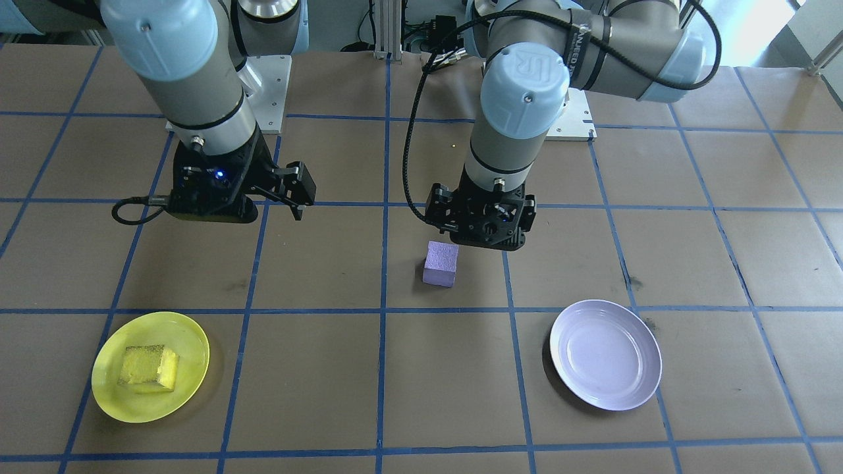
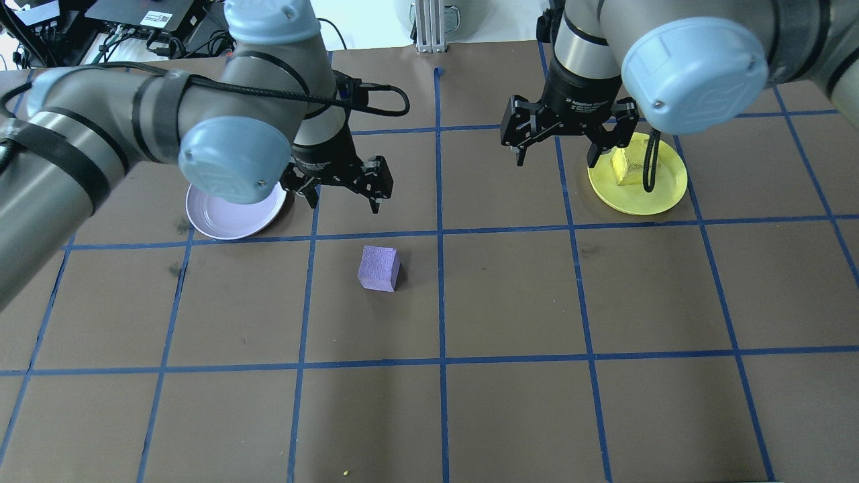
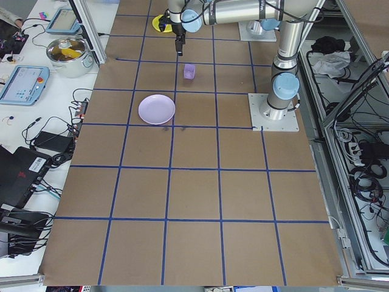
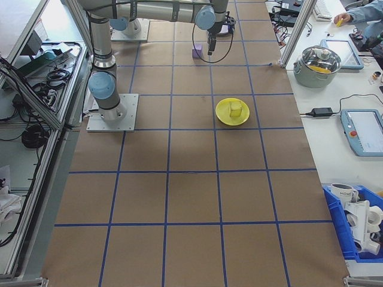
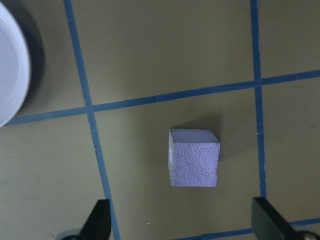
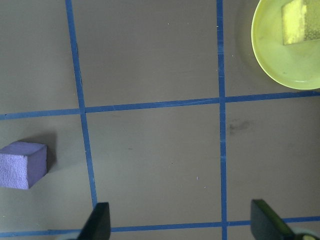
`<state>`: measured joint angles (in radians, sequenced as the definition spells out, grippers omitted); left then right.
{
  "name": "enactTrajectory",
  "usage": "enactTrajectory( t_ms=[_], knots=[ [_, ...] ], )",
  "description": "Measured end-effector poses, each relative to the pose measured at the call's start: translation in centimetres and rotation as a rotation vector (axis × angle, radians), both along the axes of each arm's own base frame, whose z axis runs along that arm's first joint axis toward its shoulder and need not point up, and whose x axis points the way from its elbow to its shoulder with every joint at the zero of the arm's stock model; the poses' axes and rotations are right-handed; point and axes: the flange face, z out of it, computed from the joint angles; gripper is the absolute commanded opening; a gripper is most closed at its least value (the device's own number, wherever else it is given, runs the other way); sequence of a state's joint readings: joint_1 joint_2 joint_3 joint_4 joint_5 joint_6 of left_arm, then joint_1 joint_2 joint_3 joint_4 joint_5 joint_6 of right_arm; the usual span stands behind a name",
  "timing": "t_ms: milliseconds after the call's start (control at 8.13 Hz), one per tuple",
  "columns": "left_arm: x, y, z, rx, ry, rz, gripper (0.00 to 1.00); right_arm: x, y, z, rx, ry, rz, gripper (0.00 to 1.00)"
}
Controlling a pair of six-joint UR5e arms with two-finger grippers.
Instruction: Sort blocks by color into plates
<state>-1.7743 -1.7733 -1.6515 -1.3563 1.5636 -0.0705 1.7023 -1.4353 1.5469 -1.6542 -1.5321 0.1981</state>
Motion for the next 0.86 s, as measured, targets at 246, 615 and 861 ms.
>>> enactTrajectory(
  t_ms=[246,615,861],
  knots=[
    [-2.5,1.1,-4.5,0.016,-0.005,-0.029,1.0,-0.7,1.8,2.3,-0.02,-0.01,-0.007,1.0],
    [-3.0,2.0,-8.8,0.065,-0.018,-0.039,1.0,-0.8,2.4,2.7,-0.02,-0.015,-0.001,1.0],
    [-3.4,2.0,-11.4,0.102,-0.028,-0.044,1.0,-0.8,2.5,2.7,-0.02,-0.012,0.013,1.0]
  ],
)
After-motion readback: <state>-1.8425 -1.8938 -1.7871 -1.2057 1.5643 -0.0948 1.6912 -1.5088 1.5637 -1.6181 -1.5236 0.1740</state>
